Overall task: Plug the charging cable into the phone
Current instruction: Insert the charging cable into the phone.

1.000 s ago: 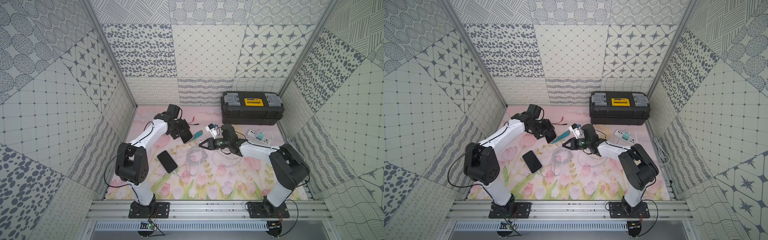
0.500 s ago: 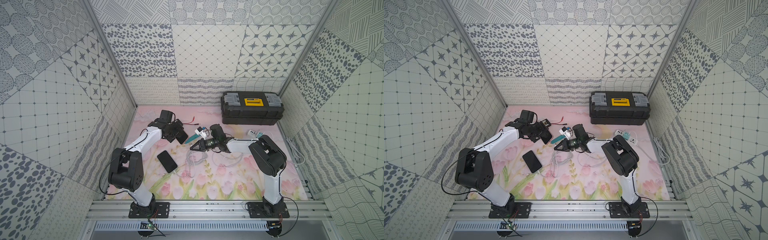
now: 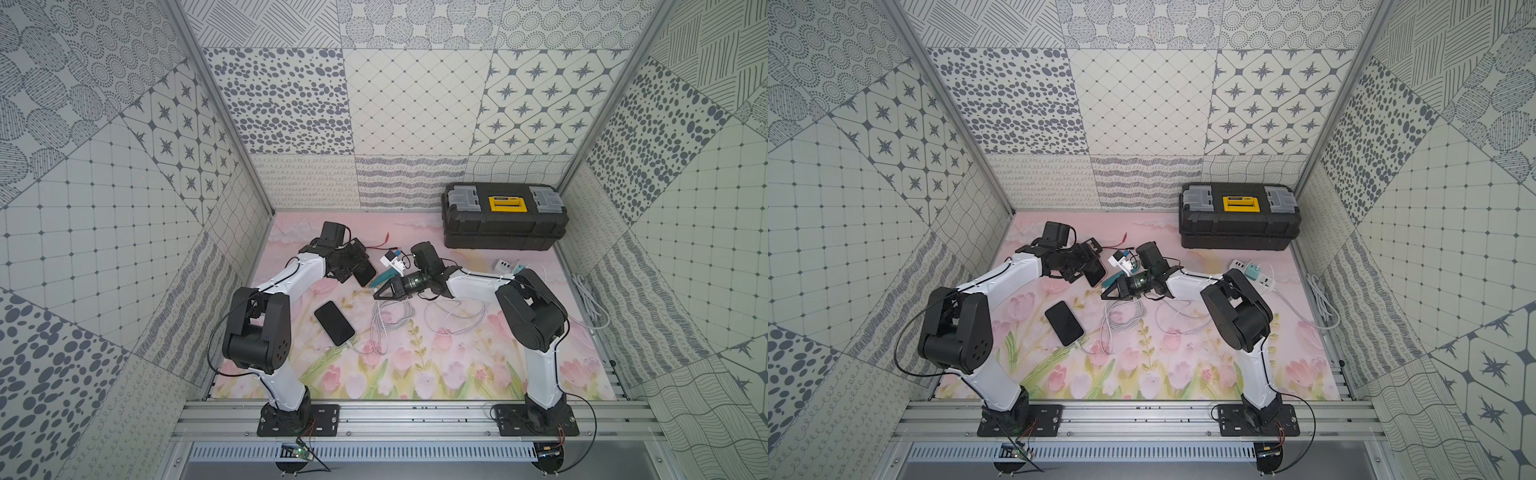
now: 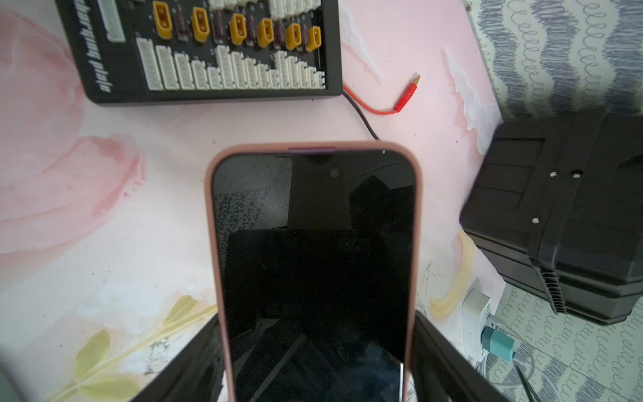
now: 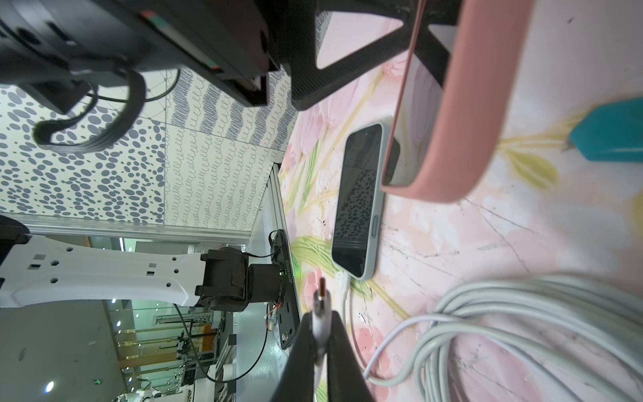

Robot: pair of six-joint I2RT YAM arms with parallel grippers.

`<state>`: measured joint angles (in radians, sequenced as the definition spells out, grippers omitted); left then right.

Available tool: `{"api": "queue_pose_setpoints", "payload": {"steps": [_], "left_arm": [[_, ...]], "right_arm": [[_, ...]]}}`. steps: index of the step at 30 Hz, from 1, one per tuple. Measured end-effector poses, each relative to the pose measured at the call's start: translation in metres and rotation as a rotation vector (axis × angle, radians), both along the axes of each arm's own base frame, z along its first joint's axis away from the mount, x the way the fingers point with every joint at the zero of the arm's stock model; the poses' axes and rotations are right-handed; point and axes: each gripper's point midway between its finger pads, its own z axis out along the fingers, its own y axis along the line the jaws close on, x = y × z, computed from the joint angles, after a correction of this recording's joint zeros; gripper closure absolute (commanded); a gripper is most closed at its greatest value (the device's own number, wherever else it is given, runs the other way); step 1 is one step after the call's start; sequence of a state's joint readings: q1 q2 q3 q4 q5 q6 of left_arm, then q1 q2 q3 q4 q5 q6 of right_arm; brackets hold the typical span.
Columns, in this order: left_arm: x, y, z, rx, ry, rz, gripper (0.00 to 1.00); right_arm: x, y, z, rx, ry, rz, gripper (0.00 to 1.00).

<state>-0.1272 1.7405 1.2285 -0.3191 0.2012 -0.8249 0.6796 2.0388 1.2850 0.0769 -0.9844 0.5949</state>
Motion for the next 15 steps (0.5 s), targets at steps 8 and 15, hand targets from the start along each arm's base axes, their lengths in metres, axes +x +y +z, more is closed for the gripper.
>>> {"api": "queue_pose_setpoints", "payload": {"steps": [8, 15], "left_arm": [[-0.0015, -0.0036, -0.0003, -0.001, -0.008, -0.041, 1.00], [-0.0046, -0.0072, -0.0019, -0.009, -0.007, -0.073, 1.00]], "right_arm": [[-0.0008, -0.0012, -0.0128, -0.039, 0.015, 0.015, 1.00], [0.0024, 0.0014, -0.0077, -0.032, -0.006, 0.022, 1.00]]}}
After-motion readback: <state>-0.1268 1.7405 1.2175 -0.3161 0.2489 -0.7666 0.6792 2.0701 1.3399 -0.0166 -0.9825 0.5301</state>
